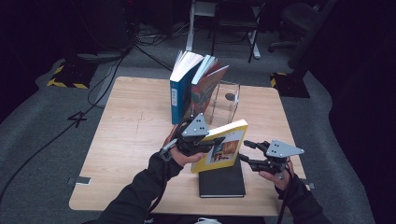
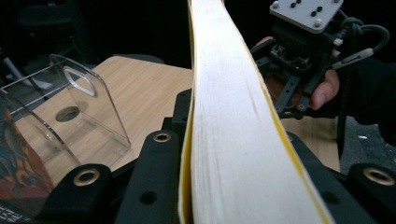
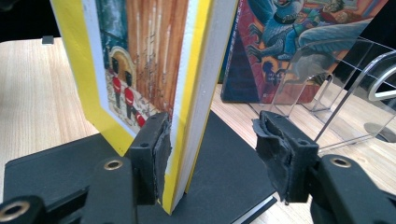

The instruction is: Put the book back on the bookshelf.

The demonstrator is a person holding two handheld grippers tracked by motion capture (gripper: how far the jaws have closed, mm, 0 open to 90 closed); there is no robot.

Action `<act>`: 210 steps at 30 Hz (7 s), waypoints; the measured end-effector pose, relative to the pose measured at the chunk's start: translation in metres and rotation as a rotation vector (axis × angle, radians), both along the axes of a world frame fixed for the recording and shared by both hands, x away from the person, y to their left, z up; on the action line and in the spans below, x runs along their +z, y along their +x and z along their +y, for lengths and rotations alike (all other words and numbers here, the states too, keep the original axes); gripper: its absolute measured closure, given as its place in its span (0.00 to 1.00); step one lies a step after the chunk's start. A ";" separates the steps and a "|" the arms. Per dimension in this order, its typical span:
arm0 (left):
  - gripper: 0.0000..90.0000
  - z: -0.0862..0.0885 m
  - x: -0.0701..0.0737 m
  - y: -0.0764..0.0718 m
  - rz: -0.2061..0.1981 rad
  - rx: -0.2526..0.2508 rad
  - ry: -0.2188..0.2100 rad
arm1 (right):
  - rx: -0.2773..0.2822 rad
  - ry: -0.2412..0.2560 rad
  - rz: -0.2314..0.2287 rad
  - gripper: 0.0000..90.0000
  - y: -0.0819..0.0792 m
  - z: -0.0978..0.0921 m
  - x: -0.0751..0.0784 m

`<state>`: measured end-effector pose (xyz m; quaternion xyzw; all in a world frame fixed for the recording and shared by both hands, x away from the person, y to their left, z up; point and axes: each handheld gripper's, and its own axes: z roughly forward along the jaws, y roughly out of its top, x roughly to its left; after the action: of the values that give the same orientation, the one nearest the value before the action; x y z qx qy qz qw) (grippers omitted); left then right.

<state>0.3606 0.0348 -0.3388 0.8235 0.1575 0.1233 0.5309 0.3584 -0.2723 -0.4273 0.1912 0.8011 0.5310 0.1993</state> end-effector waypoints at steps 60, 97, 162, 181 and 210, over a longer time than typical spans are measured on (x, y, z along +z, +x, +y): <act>0.83 -0.060 -0.002 0.153 -0.096 0.672 0.055 | -0.036 0.015 0.042 0.47 0.003 -0.001 -0.008; 0.74 -0.075 -0.040 0.161 -0.123 0.737 0.048 | -0.025 0.010 0.043 0.47 0.003 -0.001 -0.009; 0.23 0.032 -0.164 -0.072 0.218 -0.016 0.331 | -0.008 -0.337 0.301 0.38 -0.002 -0.021 -0.051; 0.16 0.010 -0.165 -0.062 0.204 0.037 0.343 | 0.046 -0.379 0.302 0.39 -0.006 -0.010 -0.058; 0.04 0.052 -0.167 -0.028 0.227 0.118 0.355 | 0.039 -0.292 0.265 0.40 -0.011 0.012 -0.068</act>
<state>0.3329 0.0871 -0.5054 0.9020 0.2399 0.0866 0.3482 0.3476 -0.2601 -0.4948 0.2131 0.8923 0.3833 0.1076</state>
